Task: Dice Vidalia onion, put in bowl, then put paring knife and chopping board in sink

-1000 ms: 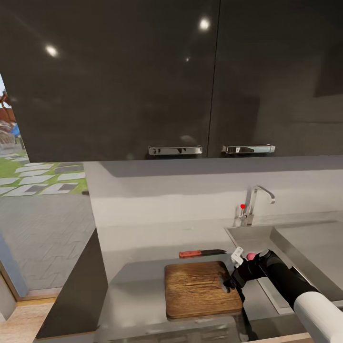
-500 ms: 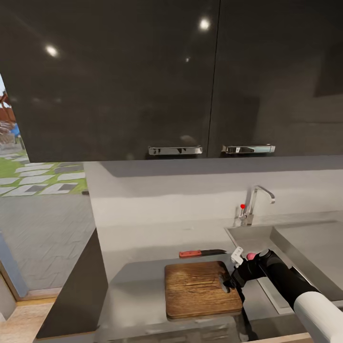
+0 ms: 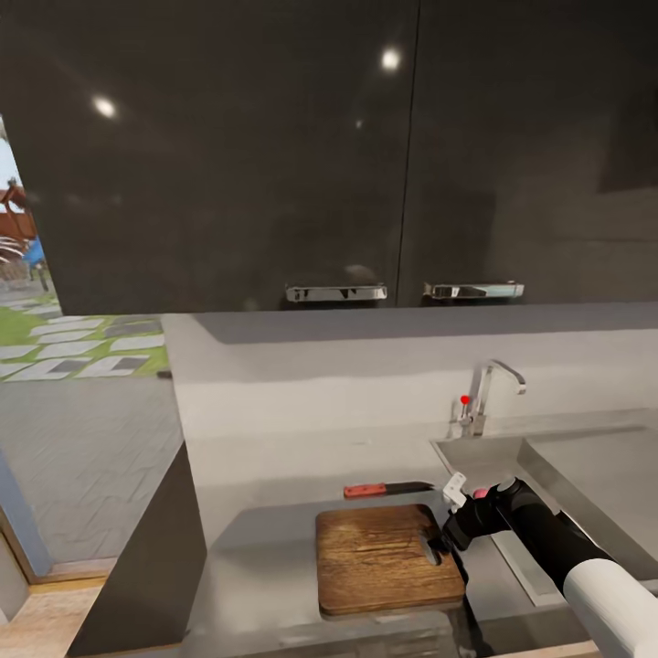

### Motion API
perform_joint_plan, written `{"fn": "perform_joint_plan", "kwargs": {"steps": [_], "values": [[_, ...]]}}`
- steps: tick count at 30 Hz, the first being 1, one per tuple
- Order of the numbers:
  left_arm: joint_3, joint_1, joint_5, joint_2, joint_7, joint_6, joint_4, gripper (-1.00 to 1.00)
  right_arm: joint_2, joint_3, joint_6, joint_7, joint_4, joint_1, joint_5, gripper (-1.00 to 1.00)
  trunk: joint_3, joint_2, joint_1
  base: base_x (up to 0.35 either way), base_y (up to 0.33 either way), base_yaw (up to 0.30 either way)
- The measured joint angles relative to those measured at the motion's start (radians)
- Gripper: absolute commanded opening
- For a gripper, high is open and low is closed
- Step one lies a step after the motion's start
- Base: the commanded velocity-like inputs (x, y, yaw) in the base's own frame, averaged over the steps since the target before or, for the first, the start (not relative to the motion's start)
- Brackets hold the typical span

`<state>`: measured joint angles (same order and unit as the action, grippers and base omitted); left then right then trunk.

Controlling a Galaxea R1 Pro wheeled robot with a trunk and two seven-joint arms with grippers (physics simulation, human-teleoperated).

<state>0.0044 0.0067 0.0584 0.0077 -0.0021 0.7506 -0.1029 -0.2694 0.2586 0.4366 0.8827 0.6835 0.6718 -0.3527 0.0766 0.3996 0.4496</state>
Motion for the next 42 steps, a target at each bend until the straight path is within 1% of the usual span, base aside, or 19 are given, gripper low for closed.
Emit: {"fn": "perform_joint_plan", "kwargs": {"steps": [14,20,25,27,28,29,39,42], "values": [[0.000,0.000,0.000,0.000,0.000,-0.001,0.000,1.00,-0.001,0.000,-0.001,0.000,0.004,0.000,0.001,1.00,0.023,0.000,0.000,-0.024,0.000,0.000],[0.000,0.000,0.001,0.000,0.000,-0.001,0.000,1.00,-0.001,-0.001,-0.001,0.000,0.005,0.000,0.000,1.00,0.032,0.000,0.001,-0.286,0.000,0.000],[0.000,0.000,0.001,0.000,0.000,-0.001,0.000,1.00,-0.001,-0.002,-0.003,0.000,0.006,0.000,0.000,1.00,0.034,0.000,0.001,-0.337,0.000,0.000],[0.001,0.000,0.001,0.000,0.000,-0.001,0.000,1.00,-0.001,-0.002,-0.012,0.000,0.006,0.000,0.000,1.00,0.034,0.000,0.001,-0.342,0.000,0.000],[0.000,0.000,0.001,0.000,0.000,-0.001,0.000,1.00,-0.001,-0.002,-0.036,0.001,0.006,0.000,0.000,1.00,0.034,0.000,0.001,-0.343,0.000,0.000],[0.000,0.000,0.001,0.000,0.000,-0.001,0.000,1.00,-0.001,-0.002,-0.043,0.001,0.006,0.000,-0.001,1.00,0.034,0.000,0.001,-0.343,0.000,0.000],[0.000,0.000,0.001,0.000,0.000,-0.001,0.000,1.00,-0.002,-0.003,-0.061,0.001,0.006,0.000,-0.001,1.00,0.034,0.000,0.001,-0.343,0.000,0.000],[0.000,0.000,0.001,0.000,0.000,-0.002,0.000,1.00,-0.002,-0.003,-0.083,0.002,0.006,0.000,-0.002,1.00,0.034,0.000,0.001,-0.343,0.000,0.000]]}}
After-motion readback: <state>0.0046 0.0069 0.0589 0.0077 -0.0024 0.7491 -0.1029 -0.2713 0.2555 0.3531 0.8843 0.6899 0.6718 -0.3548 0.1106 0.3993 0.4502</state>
